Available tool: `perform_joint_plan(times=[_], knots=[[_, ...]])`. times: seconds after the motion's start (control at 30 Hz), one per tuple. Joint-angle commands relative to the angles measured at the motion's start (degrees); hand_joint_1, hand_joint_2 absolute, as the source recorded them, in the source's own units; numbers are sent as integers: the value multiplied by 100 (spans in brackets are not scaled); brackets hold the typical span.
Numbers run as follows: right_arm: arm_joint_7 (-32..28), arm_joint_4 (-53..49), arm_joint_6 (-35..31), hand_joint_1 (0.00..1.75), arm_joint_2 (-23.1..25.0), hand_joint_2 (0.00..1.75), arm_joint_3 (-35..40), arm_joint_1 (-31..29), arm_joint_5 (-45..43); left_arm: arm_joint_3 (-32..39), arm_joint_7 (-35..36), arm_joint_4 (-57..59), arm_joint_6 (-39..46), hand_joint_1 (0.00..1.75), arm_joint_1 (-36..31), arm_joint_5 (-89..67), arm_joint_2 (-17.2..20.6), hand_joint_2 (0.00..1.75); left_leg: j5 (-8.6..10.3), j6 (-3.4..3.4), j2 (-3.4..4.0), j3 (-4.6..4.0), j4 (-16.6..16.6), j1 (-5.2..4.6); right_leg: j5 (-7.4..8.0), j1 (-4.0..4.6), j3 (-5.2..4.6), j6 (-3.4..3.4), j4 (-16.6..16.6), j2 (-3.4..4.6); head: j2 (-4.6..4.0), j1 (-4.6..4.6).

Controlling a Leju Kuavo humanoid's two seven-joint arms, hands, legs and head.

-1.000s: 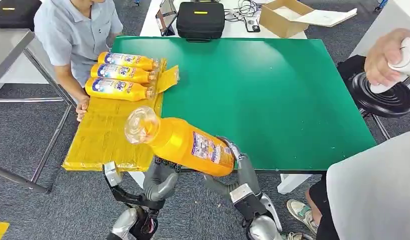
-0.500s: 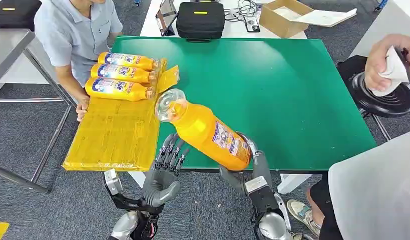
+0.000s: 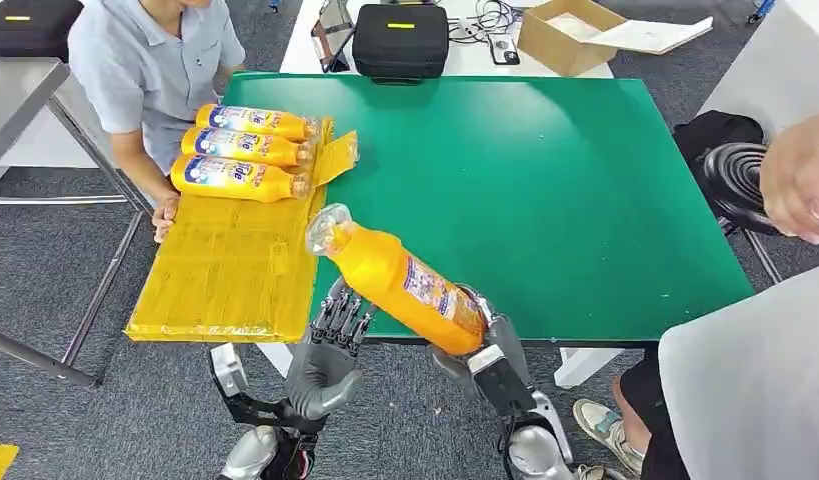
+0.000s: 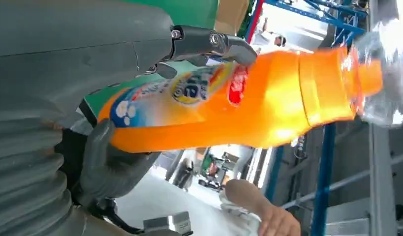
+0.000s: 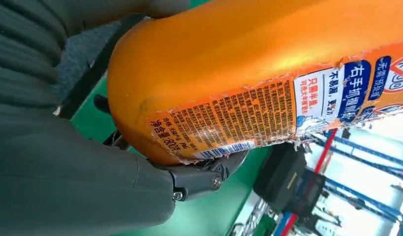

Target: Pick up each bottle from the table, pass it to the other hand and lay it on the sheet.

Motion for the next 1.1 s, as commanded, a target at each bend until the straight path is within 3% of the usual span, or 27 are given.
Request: perform_joint_plan(times=[0.03, 0.73, 1.0, 1.1], knots=[[-109, 791, -68, 173, 83, 175, 478, -380, 441, -200, 1, 569, 148, 0, -410, -145, 27, 175, -6, -4, 3, 25, -7, 2, -5, 3, 24, -9, -7, 2, 0, -2], [-201, 908, 19, 173, 29, 175, 1209, -598, 774, -446, -41, 975, 76, 0, -750, -115, 77, 175, -4, -4, 2, 17, -3, 2, -4, 3, 17, -7, -5, 0, 0, -2], [-155, 1318, 181, 175, 120, 175, 1672, -761, 797, -540, -439, 736, 800, 0, -776, -983, 74, 175, -7, -4, 7, 23, -4, 4, -5, 5, 21, -9, -5, 5, 0, -2], [-147, 1436, 260, 168, 157, 175, 1804, -777, 776, -503, -508, 691, 956, 0, -801, -1090, 65, 175, -7, -5, 3, 23, -3, 4, -7, 4, 22, -8, -4, 1, 0, -2]])
